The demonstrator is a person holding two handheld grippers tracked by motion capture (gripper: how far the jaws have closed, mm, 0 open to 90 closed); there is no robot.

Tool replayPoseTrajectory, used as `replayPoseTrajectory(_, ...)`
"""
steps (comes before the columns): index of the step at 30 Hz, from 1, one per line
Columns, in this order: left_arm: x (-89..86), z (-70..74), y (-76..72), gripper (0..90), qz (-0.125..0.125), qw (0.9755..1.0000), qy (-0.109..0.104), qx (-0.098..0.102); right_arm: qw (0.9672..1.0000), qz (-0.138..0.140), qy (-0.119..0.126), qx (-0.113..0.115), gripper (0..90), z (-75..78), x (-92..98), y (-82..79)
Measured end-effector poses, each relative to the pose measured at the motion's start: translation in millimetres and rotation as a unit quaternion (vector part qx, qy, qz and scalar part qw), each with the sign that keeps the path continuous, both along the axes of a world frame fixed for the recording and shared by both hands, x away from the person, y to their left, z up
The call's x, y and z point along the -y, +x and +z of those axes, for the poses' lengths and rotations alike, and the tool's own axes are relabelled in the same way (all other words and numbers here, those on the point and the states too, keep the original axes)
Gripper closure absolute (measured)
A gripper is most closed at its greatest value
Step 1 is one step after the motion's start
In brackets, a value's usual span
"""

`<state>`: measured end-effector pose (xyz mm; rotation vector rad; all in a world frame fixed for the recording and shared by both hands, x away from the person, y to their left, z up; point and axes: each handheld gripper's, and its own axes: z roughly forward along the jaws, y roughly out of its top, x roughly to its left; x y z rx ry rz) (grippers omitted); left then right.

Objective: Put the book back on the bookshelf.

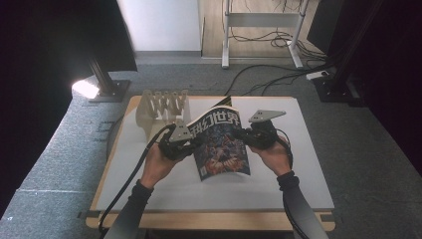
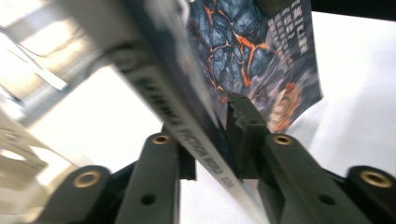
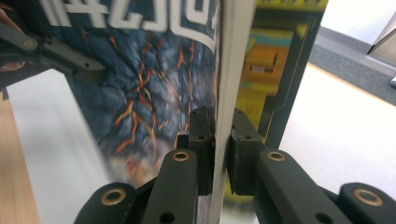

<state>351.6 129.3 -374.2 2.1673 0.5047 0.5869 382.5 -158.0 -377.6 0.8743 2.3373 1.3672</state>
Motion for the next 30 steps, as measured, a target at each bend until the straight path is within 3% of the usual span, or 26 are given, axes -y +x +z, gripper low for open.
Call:
replayPoseTrajectory(3,1.0,-3.2,-0.8,80.5,0.0,1.0,-0.001,0.002,0.9999,-0.004,-0.009,0.003,80.5,-5.7,0.2,0.9)
replayPoseTrajectory(8,5.0,-4.1,1.1,79.9,-0.002,0.9999,-0.009,-0.004,1.0,-0.005,-0.003,-0.001,80.2,-12.0,6.8,1.4)
replayPoseTrajectory(15,8.3,-6.1,17.6,70.9,-0.016,0.9983,-0.032,-0.045,1.0,0.0,-0.002,-0.003,79.9,-13.7,10.0,0.5)
replayPoseTrajectory(18,9.8,-6.7,20.8,76.1,-0.012,0.9985,-0.029,-0.044,1.0,0.0,-0.003,-0.001,79.6,-13.6,9.7,0.3)
replayPoseTrajectory(20,8.7,-5.7,22.6,81.9,-0.016,0.9977,-0.036,-0.055,1.0,0.0,-0.004,-0.003,79.0,-13.8,11.1,0.1)
replayPoseTrajectory(23,5.3,-4.8,25.2,82.4,-0.024,0.9963,-0.044,-0.07,1.0,-0.001,-0.003,0.0,73.6,-14.8,14.9,-0.5)
replayPoseTrajectory(30,0.1,-3.3,23.0,82.7,-0.028,0.996,-0.049,-0.069,0.9993,-0.032,-0.014,0.014,61.7,-18.1,29.1,-3.5)
